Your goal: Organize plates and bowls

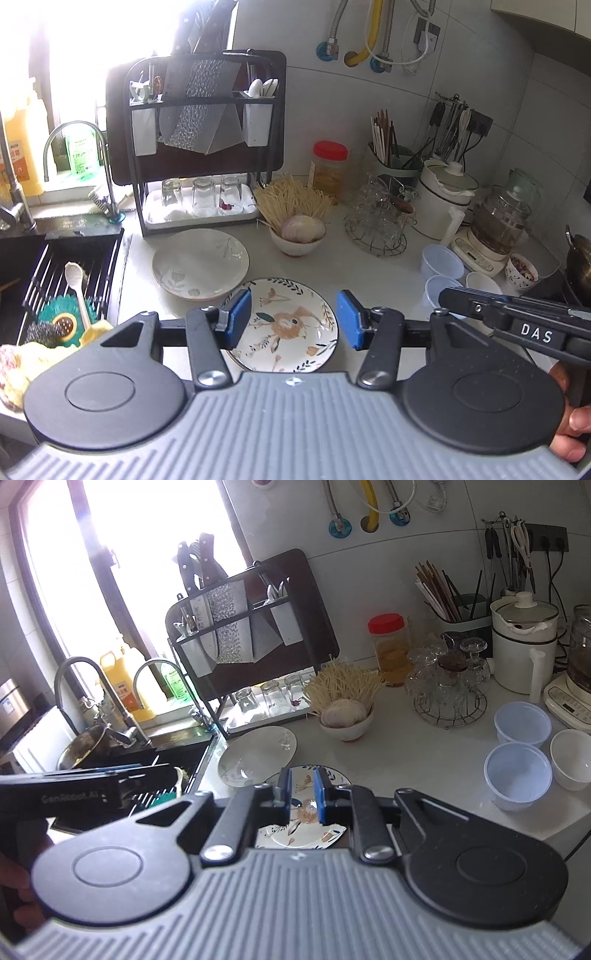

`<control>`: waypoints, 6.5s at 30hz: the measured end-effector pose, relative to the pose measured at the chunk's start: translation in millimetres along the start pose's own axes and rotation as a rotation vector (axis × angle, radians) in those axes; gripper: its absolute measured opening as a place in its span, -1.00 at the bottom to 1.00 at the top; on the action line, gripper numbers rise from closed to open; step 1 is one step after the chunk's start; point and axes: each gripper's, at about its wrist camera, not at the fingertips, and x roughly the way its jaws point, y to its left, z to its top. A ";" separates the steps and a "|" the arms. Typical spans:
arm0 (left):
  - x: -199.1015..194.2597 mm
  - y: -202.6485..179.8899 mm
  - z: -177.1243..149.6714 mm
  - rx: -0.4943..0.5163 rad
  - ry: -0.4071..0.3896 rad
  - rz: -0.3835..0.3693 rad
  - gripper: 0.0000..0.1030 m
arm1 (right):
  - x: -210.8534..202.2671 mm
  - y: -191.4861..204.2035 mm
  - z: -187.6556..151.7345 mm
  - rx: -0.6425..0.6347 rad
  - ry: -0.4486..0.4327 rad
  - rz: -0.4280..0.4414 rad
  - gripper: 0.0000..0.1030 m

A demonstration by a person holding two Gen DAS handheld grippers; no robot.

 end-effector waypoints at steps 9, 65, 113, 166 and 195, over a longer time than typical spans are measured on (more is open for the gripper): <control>-9.9 -19.9 -33.9 -0.078 0.024 0.059 0.12 | -7.0 -12.6 -17.1 -0.034 0.057 0.058 -0.68; 171.8 164.3 39.6 -0.227 0.170 0.072 0.22 | 194.3 19.9 27.1 0.016 0.229 -0.003 -0.67; 380.5 317.7 81.3 -0.178 0.456 -0.120 -0.14 | 410.1 20.3 33.9 0.194 0.483 -0.197 -0.47; 258.3 241.4 108.7 -0.228 0.242 -0.113 -0.85 | 293.2 18.9 70.0 0.212 0.262 -0.042 -0.68; 260.0 126.7 22.4 -0.116 0.331 -0.135 -0.84 | 212.0 -38.9 0.7 0.108 0.262 -0.234 -0.67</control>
